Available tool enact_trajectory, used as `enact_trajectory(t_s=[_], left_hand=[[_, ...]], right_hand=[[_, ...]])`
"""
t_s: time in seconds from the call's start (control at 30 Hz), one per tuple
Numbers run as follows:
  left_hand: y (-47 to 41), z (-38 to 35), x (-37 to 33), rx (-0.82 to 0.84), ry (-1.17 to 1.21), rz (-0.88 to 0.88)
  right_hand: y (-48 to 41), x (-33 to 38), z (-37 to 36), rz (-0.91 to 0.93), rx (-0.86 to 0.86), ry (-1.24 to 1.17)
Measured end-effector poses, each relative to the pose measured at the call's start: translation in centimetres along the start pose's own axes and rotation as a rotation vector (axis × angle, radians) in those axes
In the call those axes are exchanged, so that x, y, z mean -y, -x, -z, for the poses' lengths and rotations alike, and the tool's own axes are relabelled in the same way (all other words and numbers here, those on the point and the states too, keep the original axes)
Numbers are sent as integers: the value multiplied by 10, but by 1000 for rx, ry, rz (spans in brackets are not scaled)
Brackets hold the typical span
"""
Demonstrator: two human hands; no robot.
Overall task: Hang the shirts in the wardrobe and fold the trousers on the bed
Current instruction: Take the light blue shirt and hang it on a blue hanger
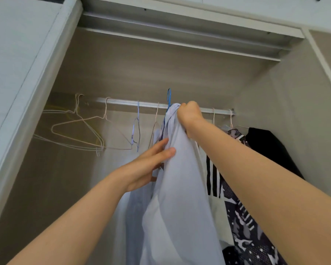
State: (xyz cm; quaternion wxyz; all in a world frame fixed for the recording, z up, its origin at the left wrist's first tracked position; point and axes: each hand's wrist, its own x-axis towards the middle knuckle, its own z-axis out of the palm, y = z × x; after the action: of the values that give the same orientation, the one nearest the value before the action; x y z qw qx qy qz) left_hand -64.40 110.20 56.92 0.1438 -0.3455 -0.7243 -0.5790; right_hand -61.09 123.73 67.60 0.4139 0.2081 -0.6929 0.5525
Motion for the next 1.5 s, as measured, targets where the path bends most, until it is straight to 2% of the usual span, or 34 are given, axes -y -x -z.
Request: enact_trajectory(t_s=[0.1,0.27,0.43,0.63,0.87,1.07,1.23,1.5], left_hand=[[-1,-3,-2,9,-130,-29],[-14,-6,9,-178,-333,-106],[-22,8,27,-226,-496,-70],[-23,20,42,-245,-571,-105],[-21,31,58,-235,-596,-57],[-14,32,67,-248,-568,-26],[-4,24,69,-269,-530,-45],[20,4,68,-367,-618,-74]], right_hand=[[-6,-2,-10,13,27,-17],[-17,-8,-28,27,-10,94],[-22,-18,-48,2,-2,220],[-23,-27,-59,58,-15,258],[-20,-40,-76,41,48,260],[-6,-52,-67,134,92,369],[4,-71,-60,251,56,425],[41,-99,-50,564,53,550]])
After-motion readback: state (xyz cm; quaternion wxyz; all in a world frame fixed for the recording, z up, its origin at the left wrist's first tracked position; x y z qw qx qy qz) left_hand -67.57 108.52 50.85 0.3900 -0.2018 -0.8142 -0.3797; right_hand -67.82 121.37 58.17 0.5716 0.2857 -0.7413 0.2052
